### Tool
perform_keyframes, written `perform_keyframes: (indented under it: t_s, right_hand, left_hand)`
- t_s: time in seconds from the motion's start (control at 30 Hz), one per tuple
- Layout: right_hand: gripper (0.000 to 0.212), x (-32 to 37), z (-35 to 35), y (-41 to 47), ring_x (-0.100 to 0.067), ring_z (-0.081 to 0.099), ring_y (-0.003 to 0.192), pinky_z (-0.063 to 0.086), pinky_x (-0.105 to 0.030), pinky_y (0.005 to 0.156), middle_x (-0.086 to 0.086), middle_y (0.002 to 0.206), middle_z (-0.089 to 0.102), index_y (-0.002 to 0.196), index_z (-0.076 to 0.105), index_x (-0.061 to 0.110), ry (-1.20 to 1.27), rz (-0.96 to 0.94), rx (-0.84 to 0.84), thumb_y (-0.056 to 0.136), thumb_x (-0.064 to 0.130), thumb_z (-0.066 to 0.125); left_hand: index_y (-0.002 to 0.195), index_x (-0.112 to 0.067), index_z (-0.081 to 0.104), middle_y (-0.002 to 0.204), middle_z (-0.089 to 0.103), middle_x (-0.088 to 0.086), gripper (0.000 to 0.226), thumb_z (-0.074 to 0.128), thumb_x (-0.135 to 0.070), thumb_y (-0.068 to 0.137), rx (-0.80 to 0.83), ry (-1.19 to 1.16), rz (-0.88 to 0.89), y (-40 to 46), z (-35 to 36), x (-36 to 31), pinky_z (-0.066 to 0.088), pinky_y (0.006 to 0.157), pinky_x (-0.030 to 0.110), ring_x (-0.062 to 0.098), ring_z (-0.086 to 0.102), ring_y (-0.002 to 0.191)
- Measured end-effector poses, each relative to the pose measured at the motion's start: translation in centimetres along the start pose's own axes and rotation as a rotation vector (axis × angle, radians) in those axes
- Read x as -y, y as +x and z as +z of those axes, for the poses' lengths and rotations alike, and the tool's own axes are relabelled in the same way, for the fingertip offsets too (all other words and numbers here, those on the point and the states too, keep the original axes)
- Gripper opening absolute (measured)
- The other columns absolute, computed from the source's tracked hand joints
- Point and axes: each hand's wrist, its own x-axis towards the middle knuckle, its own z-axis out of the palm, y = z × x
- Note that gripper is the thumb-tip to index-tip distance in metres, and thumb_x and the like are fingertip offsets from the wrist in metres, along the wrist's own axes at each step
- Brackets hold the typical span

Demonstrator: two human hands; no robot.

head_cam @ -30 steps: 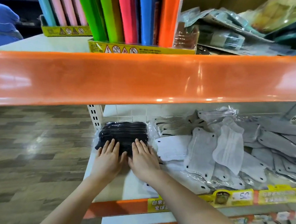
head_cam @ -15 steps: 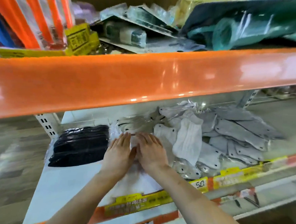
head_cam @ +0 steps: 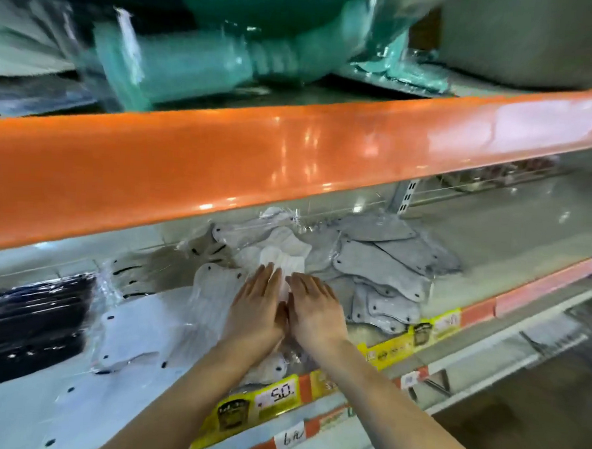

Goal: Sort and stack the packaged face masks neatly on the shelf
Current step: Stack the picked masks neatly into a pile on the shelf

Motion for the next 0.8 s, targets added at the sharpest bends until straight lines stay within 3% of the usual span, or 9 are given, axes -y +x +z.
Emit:
perform_keyframes:
  t_s: [0.13,0.23,0.3,0.37,0.43,0.53,0.67,0.8]
  right_hand:
    - [0.042,-3.7,-0.9,0.0,-0.023,0.065,0.091,0.052,-0.03,0.079,-0.003,0.1,0.068,0.1,0.069,0.011,-0.03,0.033,0.007,0.071,0.024,0.042]
    - [0.043,-7.0,-1.6,0.1,-0.027,0.064,0.096,0.053,-0.034,0.081,-0.007,0.102,0.067,0.102,0.068,0.009,-0.076,0.076,-0.001,0.072,0.023,0.041]
    - [0.045,-8.1,-1.8,0.2,-0.029,0.065,0.096,0.054,-0.035,0.081,-0.009,0.103,0.067,0.102,0.069,0.007,-0.109,0.116,-0.013,0.068,0.022,0.043]
    - [0.046,-9.8,-1.9,0.4,-0.032,0.066,0.095,0.055,-0.038,0.079,-0.012,0.103,0.068,0.1,0.069,0.005,-0.107,0.132,-0.015,0.066,0.02,0.042]
    - [0.041,-11.4,-1.9,0.4,-0.035,0.066,0.097,0.055,-0.041,0.08,-0.015,0.105,0.067,0.1,0.068,0.003,-0.096,0.13,-0.014,0.067,0.016,0.047]
    - [0.048,-13.2,-1.1,0.0,-0.038,0.063,0.104,0.053,-0.046,0.085,-0.021,0.113,0.064,0.106,0.066,0.0,-0.125,0.124,0.012,0.06,0.009,0.077]
    - [0.059,-13.9,-0.1,-0.1,-0.038,0.063,0.107,0.051,-0.049,0.089,-0.023,0.116,0.064,0.113,0.063,-0.004,-0.138,0.153,0.032,0.061,0.015,0.083]
    - [0.059,-13.9,0.4,-0.2,-0.034,0.064,0.105,0.052,-0.049,0.09,-0.019,0.11,0.067,0.111,0.065,-0.004,-0.155,0.137,0.023,0.059,0.016,0.083]
  left_hand:
    - [0.146,-0.006,0.032,0.155,0.025,0.012,0.064,0.033,-0.031,0.086,0.024,-0.053,0.009,1.7,2.2,-2.8,0.003,0.113,0.023,0.024,0.019,0.145]
    - [0.133,-0.002,0.051,0.141,0.047,0.018,0.06,0.038,-0.03,0.081,0.047,-0.064,0.0,2.8,4.2,-4.7,0.026,0.11,0.033,0.032,0.041,0.134]
    - [0.123,0.001,0.059,0.129,0.057,0.022,0.056,0.043,-0.027,0.078,0.107,-0.083,-0.013,3.2,4.7,-5.1,0.042,0.099,0.043,0.037,0.054,0.121]
    - [0.121,0.001,0.061,0.127,0.058,0.023,0.055,0.046,-0.024,0.074,0.095,-0.07,-0.022,3.6,5.6,-5.7,0.046,0.095,0.045,0.039,0.056,0.118]
    - [0.129,-0.002,0.055,0.136,0.051,0.021,0.057,0.043,-0.023,0.078,0.065,-0.068,-0.009,3.9,6.1,-6.7,0.039,0.103,0.043,0.038,0.049,0.126]
    - [0.149,-0.013,0.027,0.156,0.023,0.009,0.06,0.044,-0.024,0.093,0.068,-0.012,-0.014,4.5,6.5,-8.2,0.016,0.116,0.031,0.024,0.02,0.145]
    - [0.138,-0.008,0.047,0.146,0.042,0.012,0.063,0.031,-0.039,0.086,0.042,0.014,-0.046,4.7,7.8,-8.5,0.036,0.106,0.039,0.029,0.042,0.134]
    - [0.147,-0.015,0.034,0.156,0.026,0.004,0.086,0.004,-0.055,0.077,0.078,0.015,-0.048,4.7,8.4,-8.0,0.017,0.115,0.031,0.019,0.022,0.144]
